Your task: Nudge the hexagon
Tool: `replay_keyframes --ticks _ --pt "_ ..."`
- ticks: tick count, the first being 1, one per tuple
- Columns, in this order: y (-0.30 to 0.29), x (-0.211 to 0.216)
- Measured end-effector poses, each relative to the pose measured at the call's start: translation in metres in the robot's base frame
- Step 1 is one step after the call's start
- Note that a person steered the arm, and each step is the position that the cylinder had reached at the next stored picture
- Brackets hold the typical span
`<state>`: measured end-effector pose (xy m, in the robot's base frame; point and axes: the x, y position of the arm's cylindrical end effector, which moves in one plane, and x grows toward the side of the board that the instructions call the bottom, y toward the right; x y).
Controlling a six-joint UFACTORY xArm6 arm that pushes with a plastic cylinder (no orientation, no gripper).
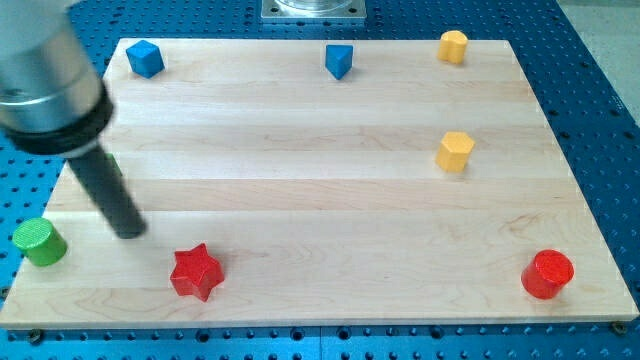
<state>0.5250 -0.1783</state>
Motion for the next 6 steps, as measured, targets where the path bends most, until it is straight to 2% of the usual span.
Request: replay_keyframes --ticks 4,6 --pt "0.321 -0.073" --pt "0.407 -0.068"
